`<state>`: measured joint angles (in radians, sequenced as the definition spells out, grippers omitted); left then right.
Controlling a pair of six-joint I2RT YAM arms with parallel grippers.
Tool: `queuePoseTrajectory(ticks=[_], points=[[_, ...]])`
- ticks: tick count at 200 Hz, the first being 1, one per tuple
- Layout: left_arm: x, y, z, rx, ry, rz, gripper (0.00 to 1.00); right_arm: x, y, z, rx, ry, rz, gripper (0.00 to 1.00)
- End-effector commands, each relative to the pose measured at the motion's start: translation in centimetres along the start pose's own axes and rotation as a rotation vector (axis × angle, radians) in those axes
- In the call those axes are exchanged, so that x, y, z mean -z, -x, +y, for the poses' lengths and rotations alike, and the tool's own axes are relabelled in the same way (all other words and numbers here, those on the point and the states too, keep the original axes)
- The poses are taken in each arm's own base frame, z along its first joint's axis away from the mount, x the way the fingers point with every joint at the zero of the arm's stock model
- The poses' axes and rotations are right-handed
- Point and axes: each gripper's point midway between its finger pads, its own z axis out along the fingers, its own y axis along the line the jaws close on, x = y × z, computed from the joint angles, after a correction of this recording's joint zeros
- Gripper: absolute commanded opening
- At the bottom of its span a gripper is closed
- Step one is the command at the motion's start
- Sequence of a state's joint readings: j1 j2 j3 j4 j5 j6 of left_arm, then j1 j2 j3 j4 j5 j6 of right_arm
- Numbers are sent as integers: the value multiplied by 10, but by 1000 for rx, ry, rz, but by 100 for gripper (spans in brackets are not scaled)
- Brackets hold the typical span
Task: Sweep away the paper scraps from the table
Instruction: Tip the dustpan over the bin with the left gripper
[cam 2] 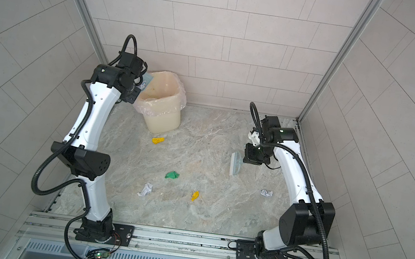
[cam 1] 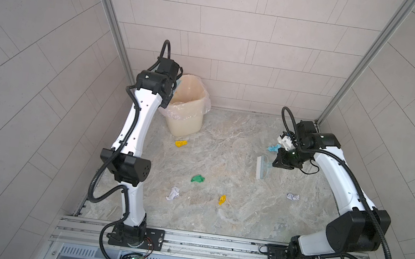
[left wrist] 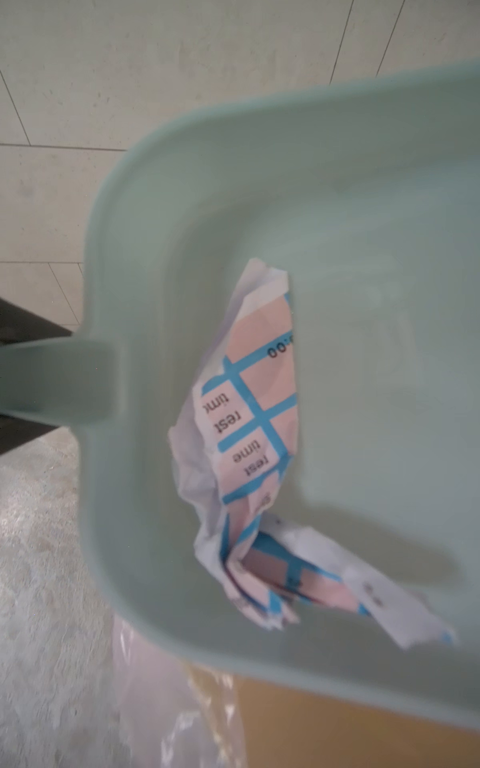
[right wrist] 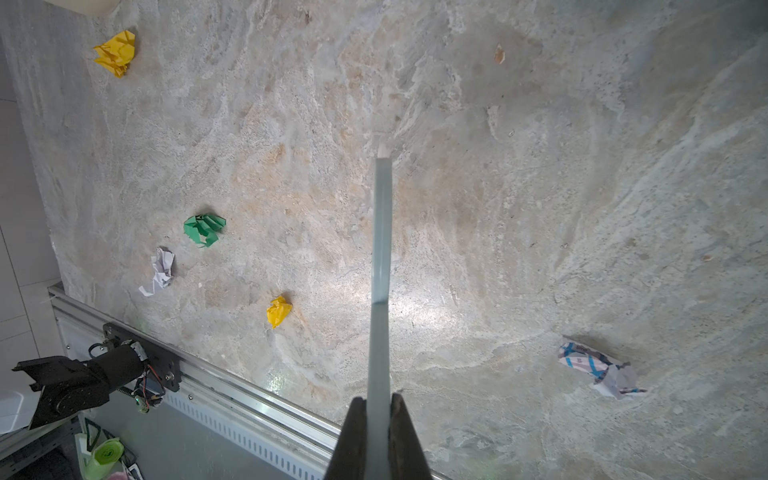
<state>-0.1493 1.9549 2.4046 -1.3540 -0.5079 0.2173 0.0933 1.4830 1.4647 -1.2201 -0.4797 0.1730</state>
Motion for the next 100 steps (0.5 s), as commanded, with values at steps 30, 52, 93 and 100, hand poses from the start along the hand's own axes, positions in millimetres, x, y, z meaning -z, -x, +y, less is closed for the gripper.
queuePoseTrajectory(ticks=[30, 52, 93, 100], points=[[9, 26, 29, -288, 399, 12, 0, 5, -11, 3, 2, 10, 12, 0], [15, 42, 28, -412, 511, 8, 0, 5, -11, 4, 3, 12, 13, 0], [18, 61, 26, -574, 662, 37, 0, 5, -12, 4, -1, 15, 8, 0], [20, 65, 25, -589, 674, 31, 0, 4, -13, 4, -1, 20, 9, 0]])
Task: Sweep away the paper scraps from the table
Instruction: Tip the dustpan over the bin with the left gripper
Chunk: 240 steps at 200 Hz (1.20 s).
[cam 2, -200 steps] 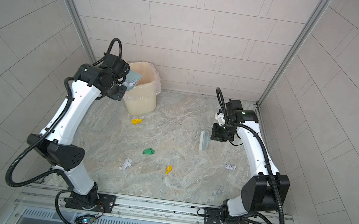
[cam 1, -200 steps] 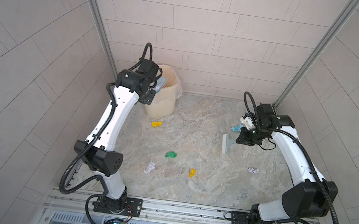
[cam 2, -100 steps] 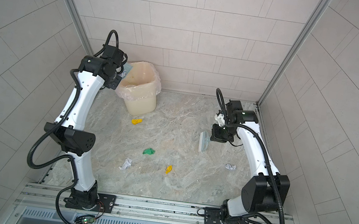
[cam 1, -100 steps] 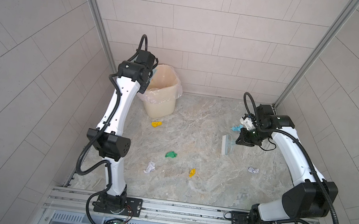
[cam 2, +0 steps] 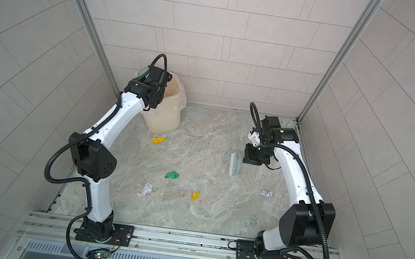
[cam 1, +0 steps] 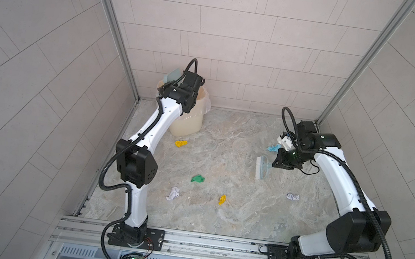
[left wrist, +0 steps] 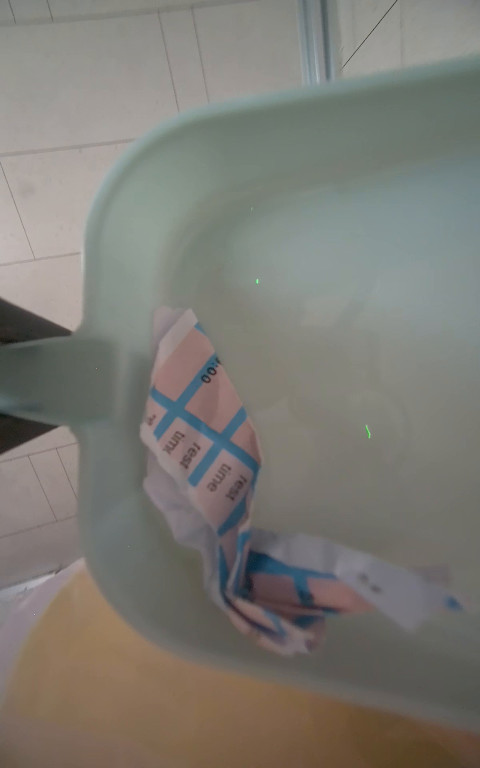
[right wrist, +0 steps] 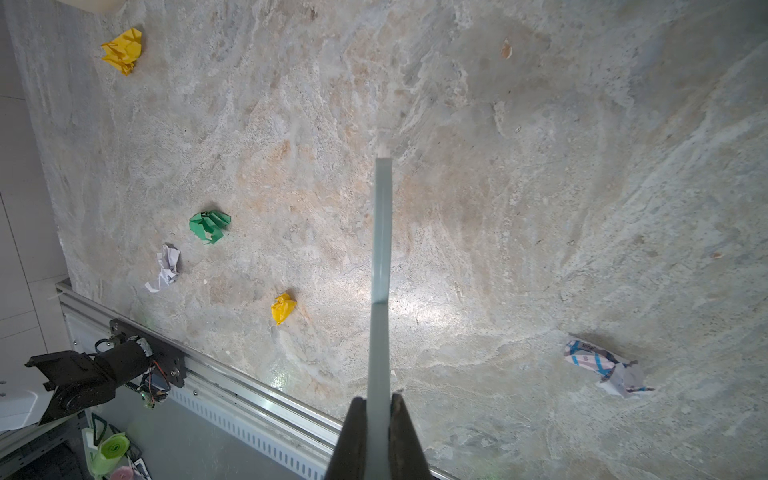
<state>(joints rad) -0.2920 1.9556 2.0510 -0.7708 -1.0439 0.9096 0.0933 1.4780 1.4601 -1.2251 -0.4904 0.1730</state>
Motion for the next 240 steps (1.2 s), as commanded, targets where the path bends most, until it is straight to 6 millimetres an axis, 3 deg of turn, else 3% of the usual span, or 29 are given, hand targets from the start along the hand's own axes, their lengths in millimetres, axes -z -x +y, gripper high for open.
queuePoseTrajectory(ticks=[1, 42, 97, 162, 212, 240], points=[[14, -9, 53, -18, 163, 37, 0, 4, -10, 2, 0, 9, 3, 0], [17, 0, 70, -73, 250, 23, 0, -1, -13, 2, 2, 15, 15, 0], [17, -3, 59, -146, 264, 8, 0, 2, -12, 3, 9, 14, 9, 0], [18, -3, 60, -166, 279, -23, 0, 5, -11, 4, 10, 15, 0, 0], [25, -6, 68, -85, 273, -37, 0, 7, -11, 1, 11, -2, -8, 0], [48, -3, 67, 46, 217, -101, 0, 13, -16, -12, 15, -84, 4, 0]])
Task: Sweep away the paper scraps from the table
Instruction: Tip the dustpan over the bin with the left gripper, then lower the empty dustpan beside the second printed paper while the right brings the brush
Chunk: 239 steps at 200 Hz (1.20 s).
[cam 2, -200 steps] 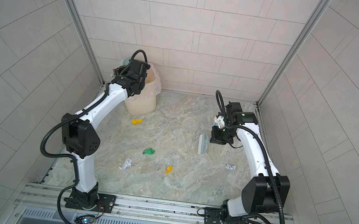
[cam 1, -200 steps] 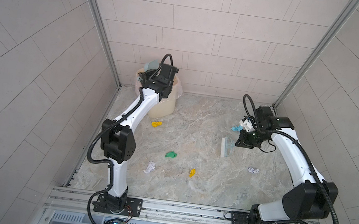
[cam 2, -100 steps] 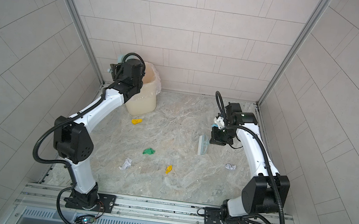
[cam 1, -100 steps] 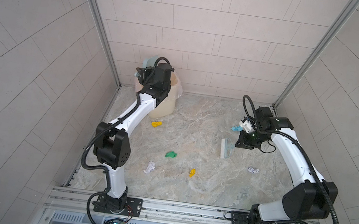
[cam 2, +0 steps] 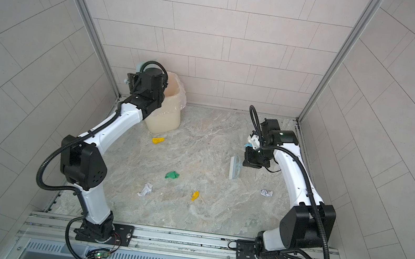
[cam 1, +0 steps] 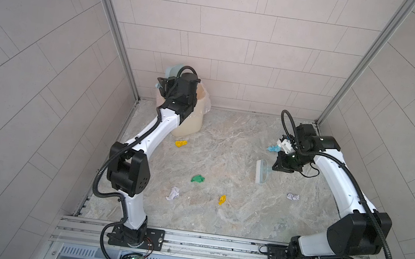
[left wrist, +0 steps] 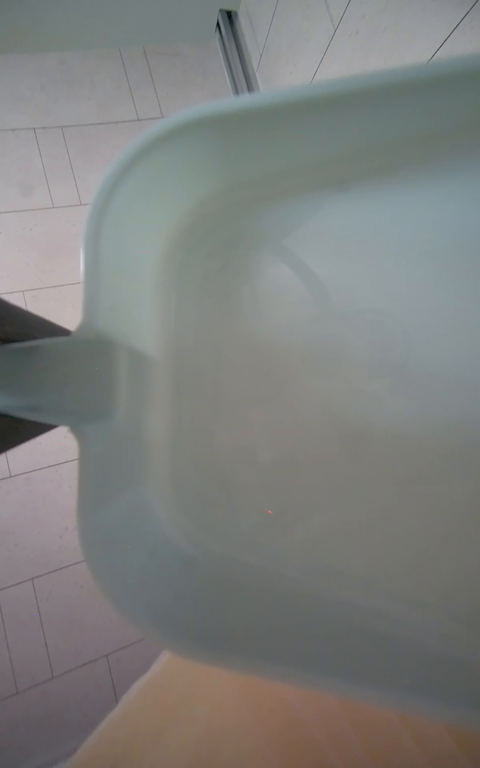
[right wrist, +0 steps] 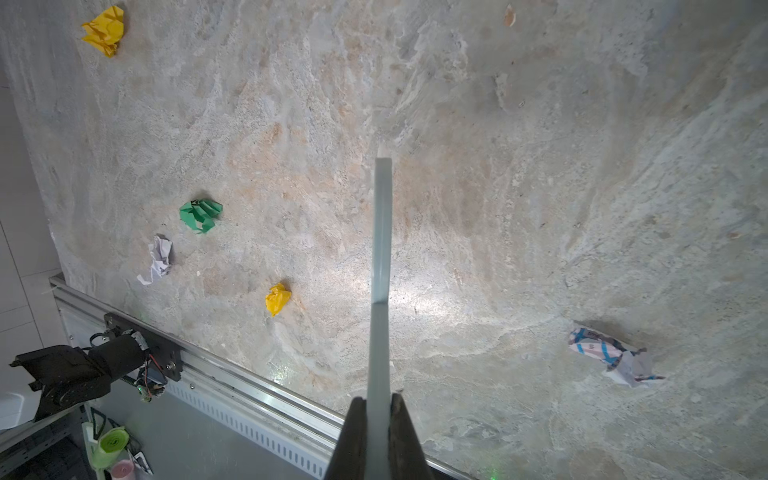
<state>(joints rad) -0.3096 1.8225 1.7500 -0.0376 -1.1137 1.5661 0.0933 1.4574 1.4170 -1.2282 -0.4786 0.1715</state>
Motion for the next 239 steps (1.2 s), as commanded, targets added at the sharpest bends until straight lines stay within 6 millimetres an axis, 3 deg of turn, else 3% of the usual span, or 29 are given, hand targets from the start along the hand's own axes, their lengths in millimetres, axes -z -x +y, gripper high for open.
queuePoseTrajectory(ticks=[1, 24, 48, 85, 148, 195, 239], points=[[28, -12, 28, 195, -15, -56, 0, 17, -6, -8, 23, -74, -18, 0], [64, 7, 17, 285, -98, -162, 0, 24, -14, -28, -6, -171, -17, 0], [106, 31, -7, 326, -208, -265, 0, 34, -26, -60, -98, -305, -38, 0], [168, 68, -60, 344, -412, -411, 0, 48, -43, -105, -176, -497, -78, 0], [245, 107, -149, 306, -742, -548, 0, 65, -58, -156, -248, -757, -79, 0], [293, 118, -205, 195, -913, -565, 0, 39, -59, -165, -295, -723, 10, 0], [340, 118, -248, 102, -1096, -612, 0, 6, -58, -150, -338, -576, 78, 0]])
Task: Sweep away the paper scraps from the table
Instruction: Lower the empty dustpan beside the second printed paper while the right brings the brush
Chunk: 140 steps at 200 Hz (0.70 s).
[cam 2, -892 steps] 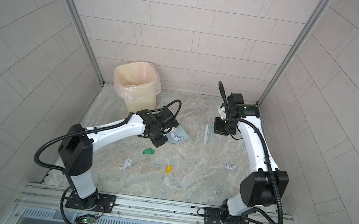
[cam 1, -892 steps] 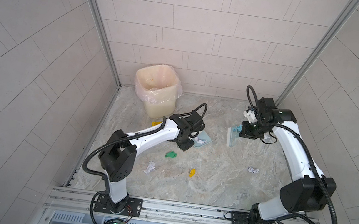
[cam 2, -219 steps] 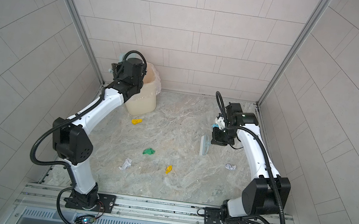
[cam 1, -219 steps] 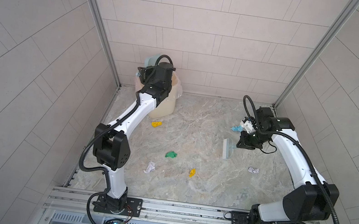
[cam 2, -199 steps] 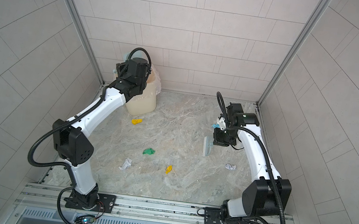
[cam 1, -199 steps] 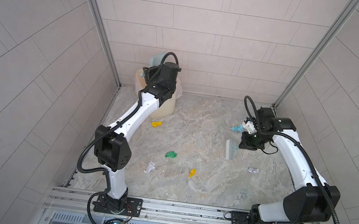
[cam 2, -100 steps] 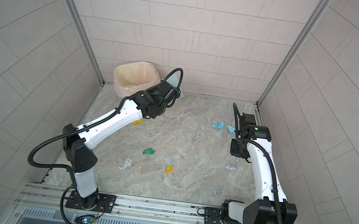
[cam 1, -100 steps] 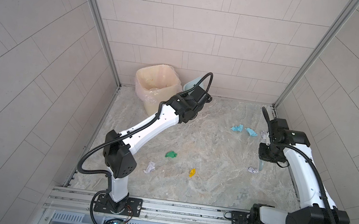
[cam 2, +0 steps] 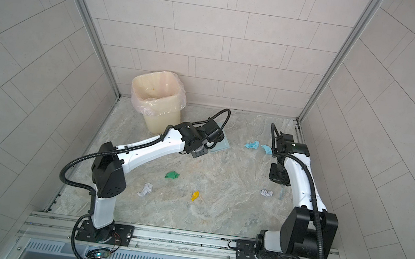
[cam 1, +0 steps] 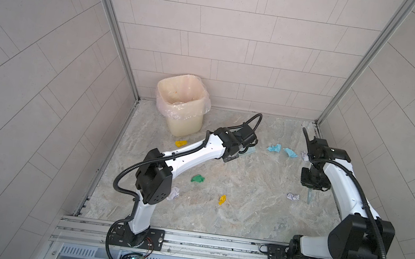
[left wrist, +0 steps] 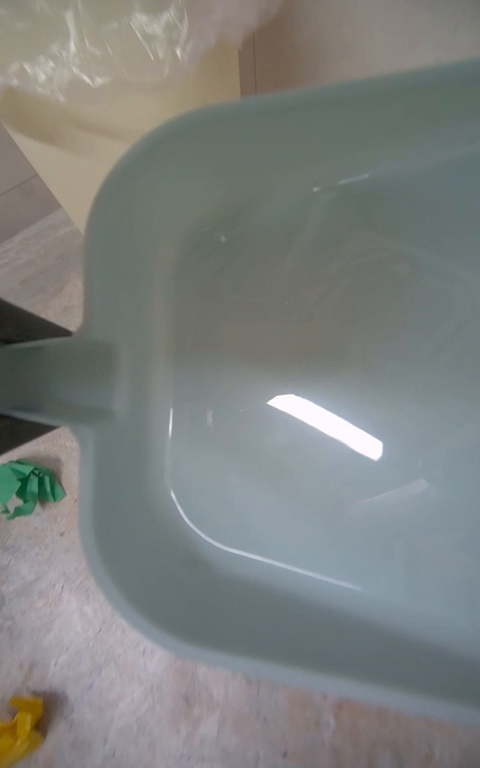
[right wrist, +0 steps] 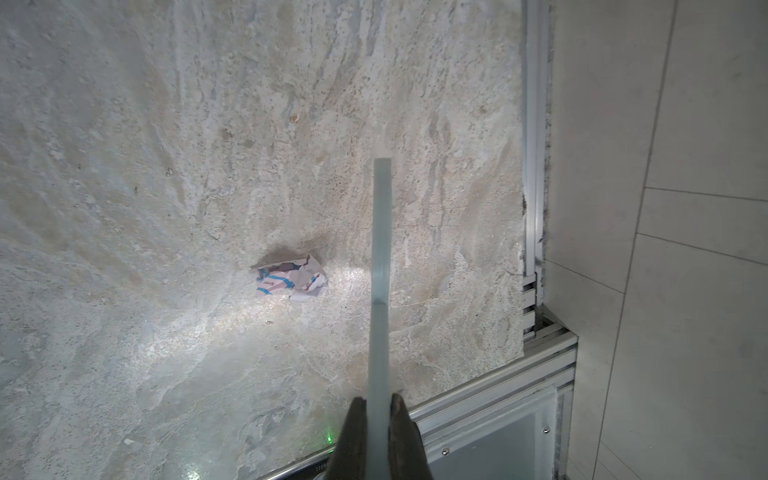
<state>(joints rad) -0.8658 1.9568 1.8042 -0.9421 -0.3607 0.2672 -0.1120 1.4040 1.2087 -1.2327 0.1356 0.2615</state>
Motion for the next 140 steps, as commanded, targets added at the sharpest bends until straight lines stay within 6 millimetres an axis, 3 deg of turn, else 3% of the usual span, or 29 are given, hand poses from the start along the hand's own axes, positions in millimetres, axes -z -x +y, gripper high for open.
queuePoseTrajectory(ticks=[1, 47, 140], points=[[-4, -5, -39, 6, -145, 18, 0, -4, -7, 16, -23, 78, 39, 0], [-13, -14, -92, -50, -273, 29, 0, 1, -14, 48, 51, 147, 48, 0], [-9, -42, -150, -110, -450, 86, 0, 32, -23, 108, 202, 286, 2, 0]])
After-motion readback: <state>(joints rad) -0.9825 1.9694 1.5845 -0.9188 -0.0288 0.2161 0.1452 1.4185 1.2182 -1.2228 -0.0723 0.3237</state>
